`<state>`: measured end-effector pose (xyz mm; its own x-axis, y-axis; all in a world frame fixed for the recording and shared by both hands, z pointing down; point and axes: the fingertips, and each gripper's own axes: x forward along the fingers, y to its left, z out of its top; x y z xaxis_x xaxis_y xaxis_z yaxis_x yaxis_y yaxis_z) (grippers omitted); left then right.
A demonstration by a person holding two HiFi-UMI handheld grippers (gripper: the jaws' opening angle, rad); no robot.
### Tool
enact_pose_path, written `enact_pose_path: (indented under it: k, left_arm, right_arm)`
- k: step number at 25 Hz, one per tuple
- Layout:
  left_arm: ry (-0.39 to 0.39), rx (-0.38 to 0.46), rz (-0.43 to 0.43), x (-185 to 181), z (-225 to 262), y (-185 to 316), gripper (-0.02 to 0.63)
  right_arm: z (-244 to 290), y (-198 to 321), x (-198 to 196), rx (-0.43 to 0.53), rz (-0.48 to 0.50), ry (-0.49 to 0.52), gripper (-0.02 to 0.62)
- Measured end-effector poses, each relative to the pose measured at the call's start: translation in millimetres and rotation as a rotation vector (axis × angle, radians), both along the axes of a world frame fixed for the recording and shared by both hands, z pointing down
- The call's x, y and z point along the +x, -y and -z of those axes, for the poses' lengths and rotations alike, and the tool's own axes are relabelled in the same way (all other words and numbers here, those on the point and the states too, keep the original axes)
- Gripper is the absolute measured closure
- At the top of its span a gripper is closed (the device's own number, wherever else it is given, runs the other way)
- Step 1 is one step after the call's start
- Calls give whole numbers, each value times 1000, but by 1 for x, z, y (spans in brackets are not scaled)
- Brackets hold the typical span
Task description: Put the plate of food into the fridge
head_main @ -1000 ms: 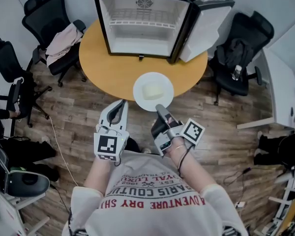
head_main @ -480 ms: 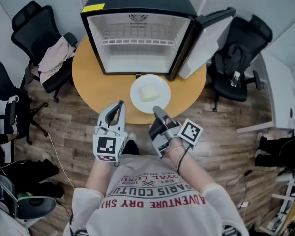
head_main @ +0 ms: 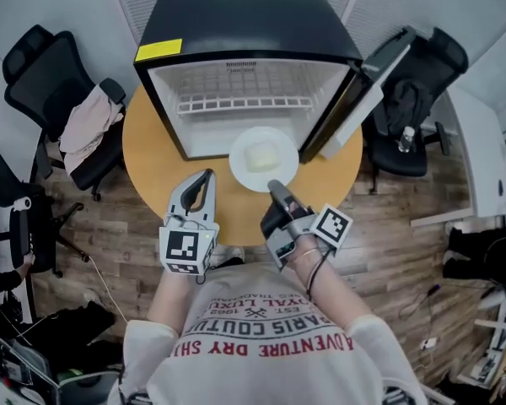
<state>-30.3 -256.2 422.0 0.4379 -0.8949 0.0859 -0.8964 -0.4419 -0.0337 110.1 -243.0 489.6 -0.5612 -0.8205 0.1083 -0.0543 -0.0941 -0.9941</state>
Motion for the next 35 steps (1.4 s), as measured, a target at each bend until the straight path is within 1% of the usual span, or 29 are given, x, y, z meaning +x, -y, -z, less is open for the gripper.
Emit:
enact_pose_path:
  k: [6,11,18,27,35]
  left_arm:
    - [3,10,-52,-13,2,41,572]
    - [-4,6,-58,-26,0,66,572]
    - [-19,-7,-52,-34,-7,88,572]
    - [-9,-36,-28,-43,-17,107,572]
    - [-9,-48,-18,-47,-22,117,572]
  right_arm:
    - [3,44,-17,5,-52,1,555]
    - [5,73,-27,-2,-81,0,555]
    - [7,104,-36,-2,-87,3,555]
    - [3,137,-51,-21,-69,21,552]
    - [1,158,-56,-35,-99,28,552]
